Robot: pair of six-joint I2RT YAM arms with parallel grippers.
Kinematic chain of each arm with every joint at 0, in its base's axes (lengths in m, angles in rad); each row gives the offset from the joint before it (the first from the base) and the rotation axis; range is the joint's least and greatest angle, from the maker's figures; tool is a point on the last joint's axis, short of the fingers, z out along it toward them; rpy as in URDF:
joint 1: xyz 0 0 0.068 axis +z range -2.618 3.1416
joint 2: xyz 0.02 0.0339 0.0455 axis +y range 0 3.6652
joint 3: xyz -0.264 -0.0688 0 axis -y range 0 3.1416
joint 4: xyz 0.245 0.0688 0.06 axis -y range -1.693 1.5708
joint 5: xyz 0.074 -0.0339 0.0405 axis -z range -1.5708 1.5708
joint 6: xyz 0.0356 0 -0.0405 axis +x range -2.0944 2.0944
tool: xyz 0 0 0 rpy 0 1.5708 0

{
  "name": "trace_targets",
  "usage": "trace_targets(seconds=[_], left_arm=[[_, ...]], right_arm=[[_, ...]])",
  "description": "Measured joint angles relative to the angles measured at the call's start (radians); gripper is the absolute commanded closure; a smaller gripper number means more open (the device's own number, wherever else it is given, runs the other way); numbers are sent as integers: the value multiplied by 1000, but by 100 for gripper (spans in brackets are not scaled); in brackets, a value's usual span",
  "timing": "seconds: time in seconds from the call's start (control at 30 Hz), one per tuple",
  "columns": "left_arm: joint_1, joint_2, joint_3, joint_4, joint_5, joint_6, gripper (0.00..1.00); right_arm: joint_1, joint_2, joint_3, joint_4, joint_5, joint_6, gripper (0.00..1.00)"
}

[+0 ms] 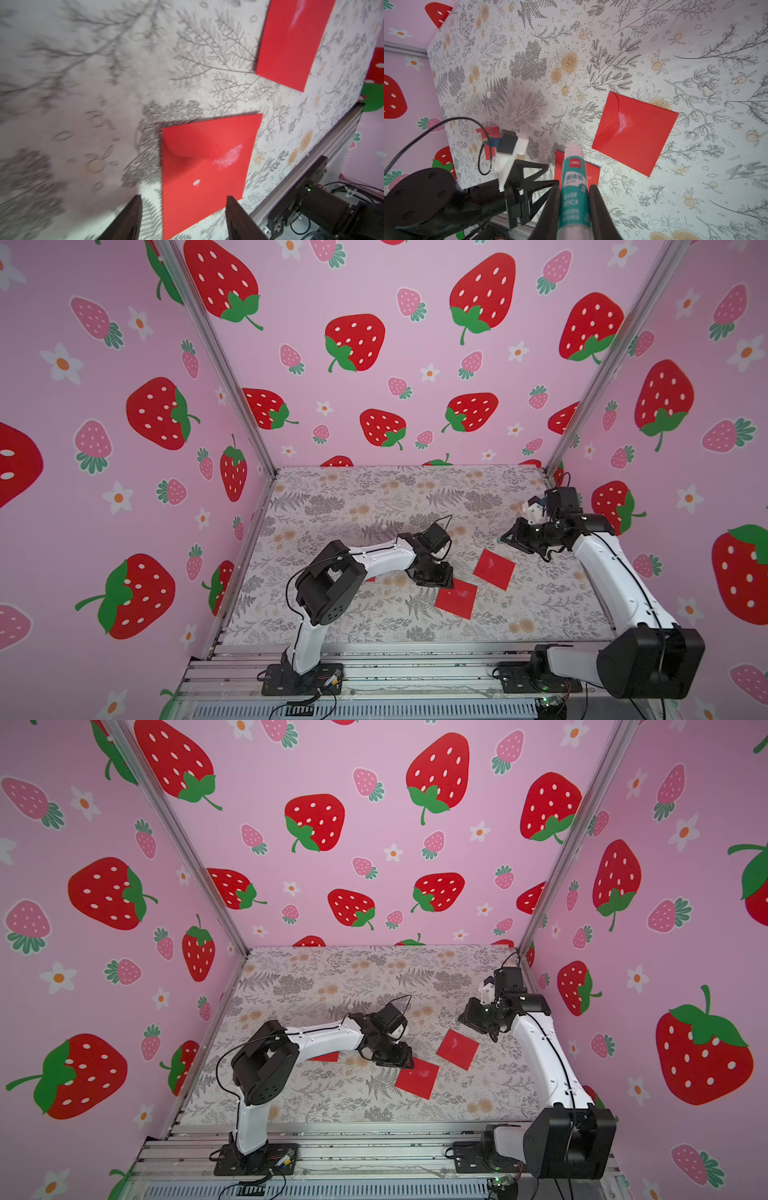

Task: Seal the envelope with a glue stick
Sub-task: Adjust the envelope at the center of the board, then move the envelope to the center of the board.

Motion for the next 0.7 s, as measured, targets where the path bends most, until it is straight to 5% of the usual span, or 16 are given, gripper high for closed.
trace_targets(seconds=[0.2,0.33,0.5,0.7], left_arm=[[225,-246,-124,-71,-219,35,38],[388,-347,-232,-93,-329,51,29],[546,-355,-338,-100,-352,54,28],[605,-270,-356,-47,-300,62,30]], right_arm=[[0,0,0,5,-9,0,100],[0,6,1,12,-21,0,100],[0,19,4,21,-34,1,100],[0,19,15,21,-35,1,100]])
